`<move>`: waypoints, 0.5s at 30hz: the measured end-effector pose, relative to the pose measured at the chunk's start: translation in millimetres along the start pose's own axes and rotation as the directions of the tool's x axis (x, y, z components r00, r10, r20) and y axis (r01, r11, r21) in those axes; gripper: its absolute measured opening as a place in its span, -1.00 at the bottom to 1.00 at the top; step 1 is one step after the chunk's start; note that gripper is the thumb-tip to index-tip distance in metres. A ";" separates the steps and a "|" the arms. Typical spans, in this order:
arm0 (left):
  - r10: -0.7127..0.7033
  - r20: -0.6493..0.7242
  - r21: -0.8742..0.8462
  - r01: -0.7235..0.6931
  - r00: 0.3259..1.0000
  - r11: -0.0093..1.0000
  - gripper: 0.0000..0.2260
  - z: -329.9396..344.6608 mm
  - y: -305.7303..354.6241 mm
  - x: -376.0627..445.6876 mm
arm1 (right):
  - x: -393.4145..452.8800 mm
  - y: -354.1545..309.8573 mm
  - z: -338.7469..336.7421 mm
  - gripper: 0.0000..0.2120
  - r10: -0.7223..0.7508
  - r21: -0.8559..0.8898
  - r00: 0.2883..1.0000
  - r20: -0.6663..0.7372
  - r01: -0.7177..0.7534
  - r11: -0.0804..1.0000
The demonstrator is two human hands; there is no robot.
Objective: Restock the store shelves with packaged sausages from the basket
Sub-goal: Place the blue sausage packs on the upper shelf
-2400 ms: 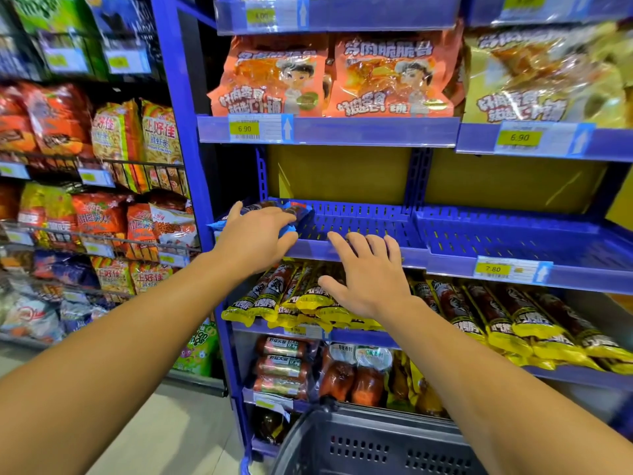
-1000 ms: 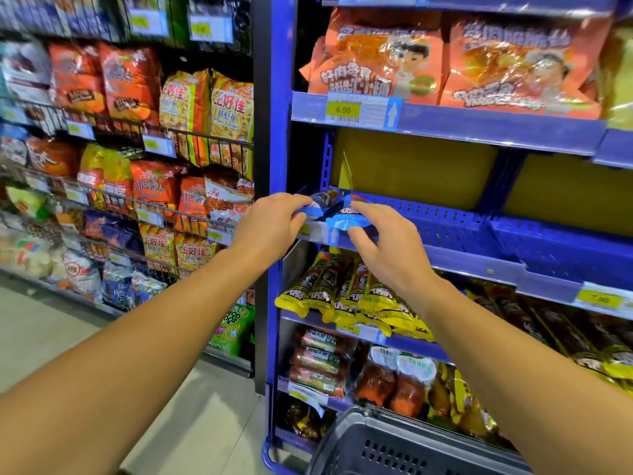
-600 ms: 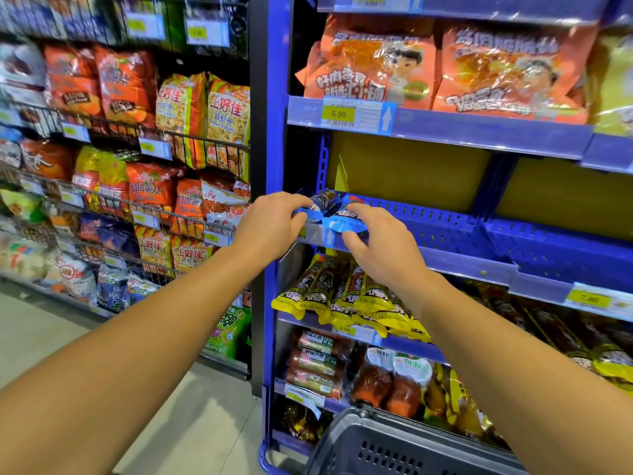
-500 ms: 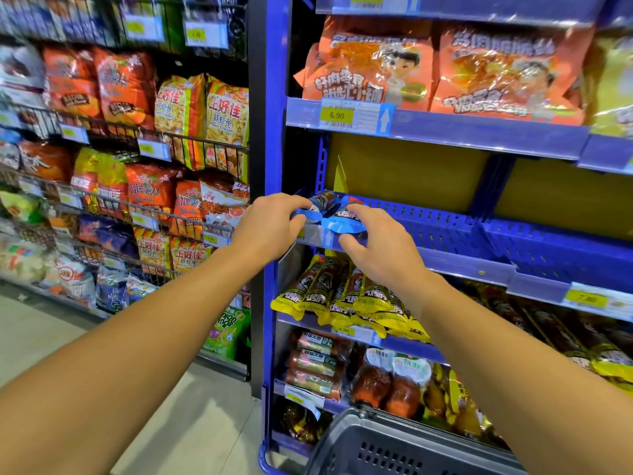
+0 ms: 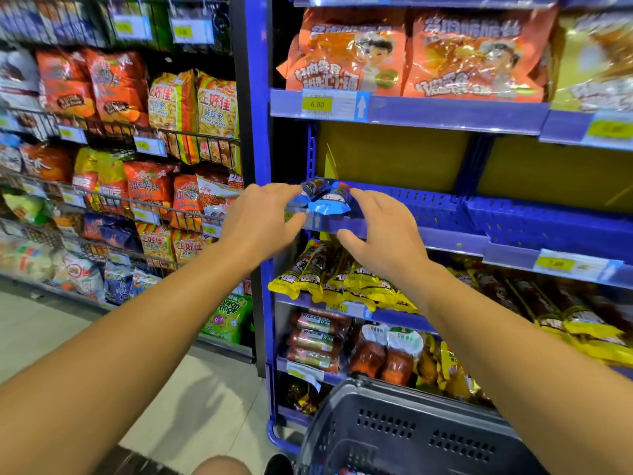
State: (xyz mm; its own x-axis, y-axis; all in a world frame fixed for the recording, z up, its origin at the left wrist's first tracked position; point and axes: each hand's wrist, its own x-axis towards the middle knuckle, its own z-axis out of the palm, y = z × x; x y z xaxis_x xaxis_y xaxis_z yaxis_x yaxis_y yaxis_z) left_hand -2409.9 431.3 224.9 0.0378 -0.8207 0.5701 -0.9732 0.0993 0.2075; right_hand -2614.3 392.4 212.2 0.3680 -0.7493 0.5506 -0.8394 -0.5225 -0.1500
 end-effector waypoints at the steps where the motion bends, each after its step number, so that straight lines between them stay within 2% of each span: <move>1: -0.002 0.002 0.009 0.002 1.000 1.000 -0.54 0.0 5.2 -9.4 | -10.5 1.0 -1.7 -0.32 -0.017 -0.014 1.000 0.000 0.017 1.000; 6: 0.068 0.082 -0.095 -0.060 0.994 0.994 -0.54 21.1 35.4 -66.1 | -82.3 13.2 0.8 -0.32 -0.057 -0.001 0.995 0.078 0.057 0.998; 9: 0.166 0.145 -0.146 -0.145 0.975 0.979 -0.55 49.3 62.2 -104.4 | -136.8 28.5 13.1 -0.33 -0.041 0.019 0.985 0.168 0.038 0.999; 15: 0.247 0.358 -0.214 -0.178 0.901 0.961 -0.51 123.4 110.1 -173.1 | -241.7 79.8 44.4 -0.29 0.092 -0.045 0.896 0.435 -0.081 0.996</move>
State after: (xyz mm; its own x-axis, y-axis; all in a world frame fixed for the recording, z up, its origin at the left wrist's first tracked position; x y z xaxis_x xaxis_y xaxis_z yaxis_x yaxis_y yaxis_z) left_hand -2551.6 514.9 51.0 -0.2871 -0.9159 0.2805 -0.8930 0.3619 0.2677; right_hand -2752.5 513.7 30.7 0.4260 -0.8964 0.1225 -0.8835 -0.4413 -0.1572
